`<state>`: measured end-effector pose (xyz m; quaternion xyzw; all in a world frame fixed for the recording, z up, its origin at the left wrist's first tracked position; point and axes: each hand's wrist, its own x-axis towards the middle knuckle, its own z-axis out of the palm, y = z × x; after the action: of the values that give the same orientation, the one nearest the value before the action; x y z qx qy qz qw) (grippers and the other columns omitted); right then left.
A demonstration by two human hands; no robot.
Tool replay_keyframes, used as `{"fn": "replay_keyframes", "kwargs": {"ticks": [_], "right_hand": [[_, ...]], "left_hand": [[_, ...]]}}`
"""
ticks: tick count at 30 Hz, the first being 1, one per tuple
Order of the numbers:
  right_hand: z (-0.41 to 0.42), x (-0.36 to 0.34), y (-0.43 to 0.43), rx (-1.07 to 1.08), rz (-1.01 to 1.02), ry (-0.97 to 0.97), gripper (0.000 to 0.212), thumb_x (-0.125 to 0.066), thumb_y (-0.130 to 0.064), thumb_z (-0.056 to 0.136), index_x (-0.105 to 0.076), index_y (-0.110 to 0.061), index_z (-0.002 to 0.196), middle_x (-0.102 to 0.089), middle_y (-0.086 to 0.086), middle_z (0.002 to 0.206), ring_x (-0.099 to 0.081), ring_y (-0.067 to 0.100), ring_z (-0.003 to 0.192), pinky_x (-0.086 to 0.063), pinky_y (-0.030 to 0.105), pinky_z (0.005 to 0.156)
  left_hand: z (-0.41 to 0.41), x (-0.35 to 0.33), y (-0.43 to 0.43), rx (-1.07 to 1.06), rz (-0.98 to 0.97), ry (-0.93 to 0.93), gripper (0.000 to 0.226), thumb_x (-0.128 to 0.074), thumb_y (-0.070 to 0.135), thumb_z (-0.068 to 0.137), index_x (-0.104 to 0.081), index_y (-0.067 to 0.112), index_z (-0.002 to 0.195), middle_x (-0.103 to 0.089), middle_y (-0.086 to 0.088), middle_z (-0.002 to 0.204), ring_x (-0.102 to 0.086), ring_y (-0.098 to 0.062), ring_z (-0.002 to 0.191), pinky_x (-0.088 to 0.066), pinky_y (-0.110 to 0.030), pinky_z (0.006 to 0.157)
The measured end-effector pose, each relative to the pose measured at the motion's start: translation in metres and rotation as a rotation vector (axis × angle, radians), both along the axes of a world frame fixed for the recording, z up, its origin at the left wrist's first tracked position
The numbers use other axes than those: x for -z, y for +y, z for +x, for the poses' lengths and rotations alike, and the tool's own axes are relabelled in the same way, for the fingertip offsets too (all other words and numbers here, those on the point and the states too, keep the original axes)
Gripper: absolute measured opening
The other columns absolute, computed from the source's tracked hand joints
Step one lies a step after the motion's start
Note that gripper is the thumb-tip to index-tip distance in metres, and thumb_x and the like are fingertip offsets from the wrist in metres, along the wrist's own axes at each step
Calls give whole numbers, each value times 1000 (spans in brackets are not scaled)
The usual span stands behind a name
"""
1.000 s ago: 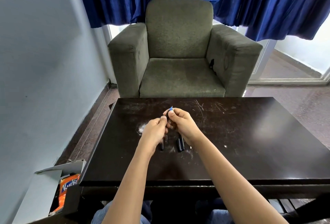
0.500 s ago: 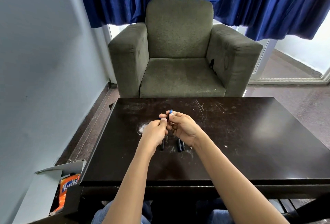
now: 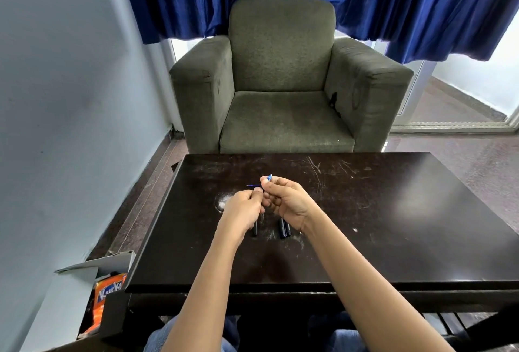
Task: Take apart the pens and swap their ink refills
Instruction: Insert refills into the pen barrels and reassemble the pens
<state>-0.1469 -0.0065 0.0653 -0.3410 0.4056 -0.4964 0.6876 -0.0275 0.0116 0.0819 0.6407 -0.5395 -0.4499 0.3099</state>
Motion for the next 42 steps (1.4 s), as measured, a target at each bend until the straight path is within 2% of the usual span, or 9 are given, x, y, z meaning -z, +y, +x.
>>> {"fn": "replay_keyframes", "kwargs": {"ticks": [4,7,10,16,19,23,29,35,42], "right_hand": [[-2,-3,-3,6,31,-72,28,-43,9,92,-61,-4,108,-70,6,87,-60,14,62,-51,22,58],[-3,-3,-3,-7,65,-37,21,-50,-1,93,-62,-7,109,-70,4,86,-58,14,68,-52,21,64],[-2,0,-1,-5,77,11,9,-61,-11,91,-66,-13,97,-66,-1,74,-60,6,61,-49,19,69],[-2,0,-4,14,65,-60,25,-46,6,94,-65,-9,101,-69,0,81,-64,7,60,-54,18,65],[-3,-2,-3,-1,68,-62,22,-48,0,95,-65,-10,104,-69,1,86,-62,8,65,-54,18,64],[-5,-1,-2,-4,97,9,10,-63,-10,89,-67,-11,98,-67,0,75,-61,5,57,-53,15,58],[-6,-3,-5,41,82,-91,25,-45,7,93,-64,-6,102,-70,6,88,-64,12,68,-58,21,65],[-8,-4,-4,47,76,-109,17,-51,2,94,-64,-6,100,-69,5,86,-61,12,67,-57,21,66],[-18,-1,-12,351,68,-222,17,-53,3,93,-64,-10,95,-69,3,87,-62,8,64,-54,17,60]], "left_hand": [[0,-1,0,-11,-4,-30,40,-35,35,101,-62,15,79,-53,3,65,-43,-11,53,-34,-24,49],[0,0,0,-11,-5,-11,37,-36,34,101,-64,14,87,-53,3,65,-42,-10,53,-33,-23,48],[0,1,0,-3,0,-5,33,-37,34,101,-64,15,96,-54,4,66,-43,-9,53,-34,-23,48],[1,3,-2,8,2,-29,32,-36,35,100,-61,16,106,-55,3,70,-43,-8,54,-34,-23,48],[1,3,-3,12,6,-27,32,-37,35,100,-60,17,112,-55,3,71,-43,-8,54,-34,-21,46],[1,3,-2,14,8,-14,30,-38,33,100,-62,16,107,-54,3,69,-43,-8,53,-33,-21,45],[1,3,-2,27,-1,-25,30,-37,31,100,-63,16,106,-53,3,68,-42,-9,53,-32,-22,46],[2,2,0,61,-11,-39,28,-36,32,101,-61,22,106,-53,4,69,-41,-9,53,-31,-22,45],[2,5,1,68,-26,-54,32,-35,25,101,-63,19,87,-52,3,64,-37,-10,48,-26,-21,40]]}}
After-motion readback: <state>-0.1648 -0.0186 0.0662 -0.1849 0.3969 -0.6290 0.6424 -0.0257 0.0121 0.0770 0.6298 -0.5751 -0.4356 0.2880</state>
